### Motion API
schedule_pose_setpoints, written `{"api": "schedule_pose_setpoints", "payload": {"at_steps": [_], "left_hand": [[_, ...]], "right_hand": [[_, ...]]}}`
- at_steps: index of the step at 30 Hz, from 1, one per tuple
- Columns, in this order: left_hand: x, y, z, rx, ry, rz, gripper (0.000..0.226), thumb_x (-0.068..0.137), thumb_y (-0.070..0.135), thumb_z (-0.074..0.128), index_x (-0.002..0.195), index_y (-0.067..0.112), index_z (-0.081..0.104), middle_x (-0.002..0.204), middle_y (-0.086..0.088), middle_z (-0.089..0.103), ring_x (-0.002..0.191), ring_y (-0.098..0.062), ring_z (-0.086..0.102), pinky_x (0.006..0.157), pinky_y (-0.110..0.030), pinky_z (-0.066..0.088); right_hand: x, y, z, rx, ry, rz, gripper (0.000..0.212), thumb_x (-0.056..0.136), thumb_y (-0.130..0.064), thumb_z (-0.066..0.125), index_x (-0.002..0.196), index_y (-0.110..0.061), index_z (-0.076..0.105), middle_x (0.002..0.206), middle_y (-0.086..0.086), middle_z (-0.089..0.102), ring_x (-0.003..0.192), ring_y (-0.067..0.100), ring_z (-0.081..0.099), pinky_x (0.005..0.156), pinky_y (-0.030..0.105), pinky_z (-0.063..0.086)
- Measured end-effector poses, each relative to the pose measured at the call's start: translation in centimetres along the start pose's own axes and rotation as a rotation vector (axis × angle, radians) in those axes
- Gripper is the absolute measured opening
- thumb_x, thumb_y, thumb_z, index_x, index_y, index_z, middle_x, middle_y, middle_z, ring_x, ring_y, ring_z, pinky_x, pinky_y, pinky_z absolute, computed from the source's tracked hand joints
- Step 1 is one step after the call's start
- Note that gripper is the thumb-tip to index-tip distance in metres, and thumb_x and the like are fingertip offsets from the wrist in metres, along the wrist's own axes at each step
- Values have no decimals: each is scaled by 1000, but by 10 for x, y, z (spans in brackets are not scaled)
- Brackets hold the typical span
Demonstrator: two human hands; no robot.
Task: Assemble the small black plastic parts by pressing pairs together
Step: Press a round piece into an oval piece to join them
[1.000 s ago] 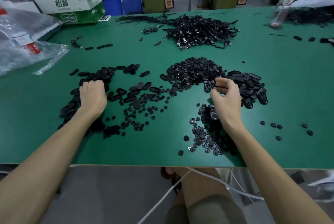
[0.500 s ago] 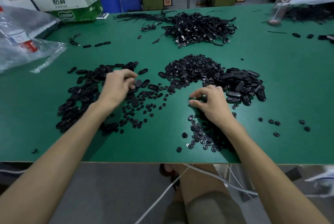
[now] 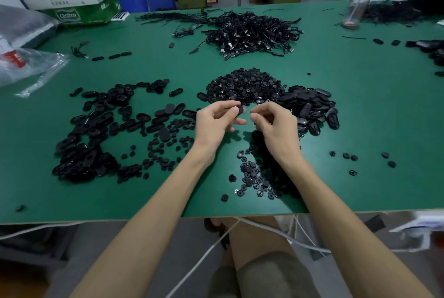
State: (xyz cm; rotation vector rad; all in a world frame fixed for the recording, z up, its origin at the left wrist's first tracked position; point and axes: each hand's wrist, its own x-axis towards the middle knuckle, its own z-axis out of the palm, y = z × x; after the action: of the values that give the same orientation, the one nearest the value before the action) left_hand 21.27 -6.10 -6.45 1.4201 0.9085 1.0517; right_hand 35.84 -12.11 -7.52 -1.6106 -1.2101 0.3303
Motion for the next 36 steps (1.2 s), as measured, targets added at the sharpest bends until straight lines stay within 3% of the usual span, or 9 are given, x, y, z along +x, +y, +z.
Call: {"api": "schedule_pose_setpoints", "payload": {"at_steps": [3,11,18,23,30,36], "left_hand": [[1,-6,3,58,13,25,19,100,1,63,114,8,75,102,-6,78,84,-18,78,70,-24,58],[-2,-11,4,201,-71,83,37,99,-12,54,132,1,65,118,-10,73,98,-12,77,83,-26,60],[-1,-14,4,241,-44,86,35,97,-7,61,128,7,70,111,-4,76,81,-14,77,79,-23,59],[-1,-14,4,184,-17,62,32,97,-6,62,126,4,70,112,-7,76,92,-19,77,85,-35,63],[-2,-13,5,156,-23,63,32,97,-8,60,126,4,70,112,-10,76,96,-16,77,83,-33,63],[-2,-13,5,165,-32,74,32,97,-10,59,125,3,70,111,-10,75,95,-16,77,80,-29,62]], "right_hand": [[0,0,-2,106,49,39,3,96,-12,71,95,-16,72,81,-7,72,66,1,68,66,11,48],[-1,-1,-4,118,36,45,5,96,-13,71,93,-14,76,81,-7,75,69,6,72,70,20,54],[-1,-1,-5,91,-40,58,18,94,-2,69,98,-19,75,94,-8,75,87,8,73,83,36,60],[-2,-2,-5,157,-18,38,24,91,2,71,102,-19,73,92,-10,74,89,5,72,86,31,60],[-2,-2,-6,192,-32,-2,15,88,-1,76,101,-10,76,93,-5,77,88,6,73,85,24,58],[-1,-1,-5,145,-76,-2,15,92,-9,75,104,-15,80,90,-4,77,80,5,66,79,21,51]]}}
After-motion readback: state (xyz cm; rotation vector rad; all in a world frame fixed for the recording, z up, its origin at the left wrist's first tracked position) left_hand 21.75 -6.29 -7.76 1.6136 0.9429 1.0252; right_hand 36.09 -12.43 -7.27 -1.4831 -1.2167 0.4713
